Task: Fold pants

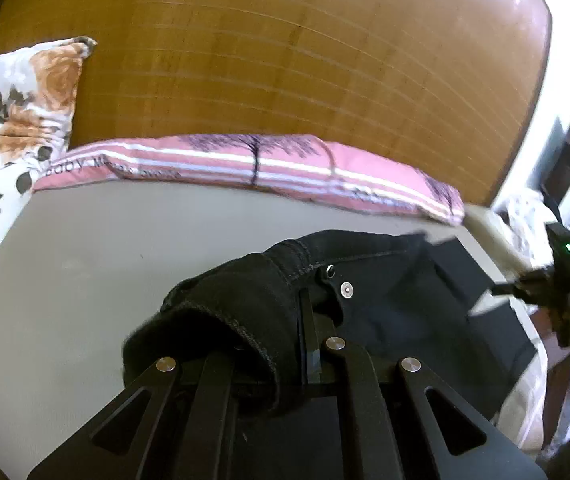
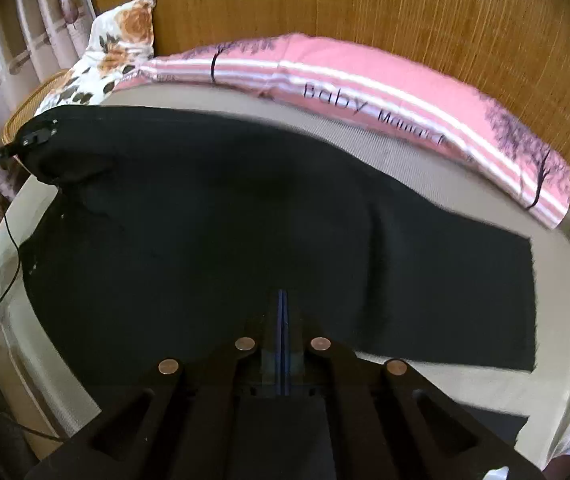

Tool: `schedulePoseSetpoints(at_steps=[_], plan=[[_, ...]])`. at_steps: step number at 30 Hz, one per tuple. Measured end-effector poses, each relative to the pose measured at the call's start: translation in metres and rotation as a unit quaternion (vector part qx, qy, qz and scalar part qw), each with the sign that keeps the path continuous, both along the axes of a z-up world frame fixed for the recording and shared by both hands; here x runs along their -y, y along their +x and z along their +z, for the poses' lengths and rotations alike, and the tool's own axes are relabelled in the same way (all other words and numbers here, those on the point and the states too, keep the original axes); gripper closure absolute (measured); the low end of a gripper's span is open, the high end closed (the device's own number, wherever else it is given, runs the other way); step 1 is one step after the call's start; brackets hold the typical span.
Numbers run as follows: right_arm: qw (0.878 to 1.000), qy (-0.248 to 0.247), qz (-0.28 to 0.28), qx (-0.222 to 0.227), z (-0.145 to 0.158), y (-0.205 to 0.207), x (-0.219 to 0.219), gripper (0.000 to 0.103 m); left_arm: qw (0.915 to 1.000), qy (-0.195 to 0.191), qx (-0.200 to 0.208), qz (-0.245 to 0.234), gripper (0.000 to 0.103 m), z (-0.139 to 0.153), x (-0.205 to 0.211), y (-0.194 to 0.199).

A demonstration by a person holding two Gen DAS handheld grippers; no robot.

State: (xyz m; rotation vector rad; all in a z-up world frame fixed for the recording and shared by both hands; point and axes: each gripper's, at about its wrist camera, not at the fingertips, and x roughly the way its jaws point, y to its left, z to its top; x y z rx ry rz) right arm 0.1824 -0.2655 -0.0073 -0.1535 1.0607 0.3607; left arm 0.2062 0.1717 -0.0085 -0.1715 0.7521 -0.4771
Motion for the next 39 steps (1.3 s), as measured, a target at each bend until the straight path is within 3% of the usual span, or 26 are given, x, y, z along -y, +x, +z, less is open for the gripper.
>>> schedulePoseSetpoints(at_steps=[1,3,7,10,17,20,26,28,32,33,35,39], plan=[[1.0,0.017,0.009,-0.019,-0.003,0.003,0.0,0.099,1.0,-0.002,0.0,-0.003,0.096,-0.001,0.003,-0.006],[0.999,0.023,0.018,-0.015,-0.001,0.013,-0.003,0.097,1.0,-0.002,0.002,0.001,0.096,-0.001,0.006,-0.009],[0.996,0.035,0.079,-0.021,0.004,0.049,-0.021,0.066,0.9997,-0.021,0.0,0.015,0.096,0.001,0.004,-0.006],[0.992,0.01,0.128,-0.015,0.006,0.078,-0.036,0.064,0.9994,-0.023,-0.002,0.024,0.096,0.002,0.002,-0.001],[0.975,-0.015,0.213,-0.066,-0.009,0.159,-0.048,0.061,0.9986,-0.024,-0.008,0.046,0.096,0.004,-0.004,0.018],[0.956,0.003,0.266,-0.123,-0.017,0.19,-0.054,0.06,0.9979,-0.025,-0.013,0.059,0.096,0.005,-0.007,0.027],[0.931,0.008,0.322,-0.169,-0.044,0.234,-0.061,0.057,0.997,-0.014,-0.023,0.073,0.096,0.005,-0.007,0.043],[0.921,0.036,0.33,-0.205,-0.058,0.244,-0.057,0.057,0.9966,-0.011,-0.026,0.078,0.096,0.005,-0.006,0.046],[0.911,0.069,0.336,-0.23,-0.073,0.242,-0.047,0.058,0.9958,-0.004,-0.03,0.086,0.096,0.004,-0.005,0.05],[0.913,0.066,0.335,-0.223,-0.073,0.239,-0.045,0.06,0.9958,-0.003,-0.03,0.086,0.096,0.004,-0.005,0.051],[0.918,0.068,0.328,-0.211,-0.069,0.232,-0.04,0.08,0.9955,0.003,-0.031,0.089,0.096,0.004,-0.004,0.053],[0.94,0.051,0.3,-0.155,-0.048,0.213,-0.032,0.09,0.9947,0.021,-0.022,0.098,0.096,0.003,0.0,0.057]])
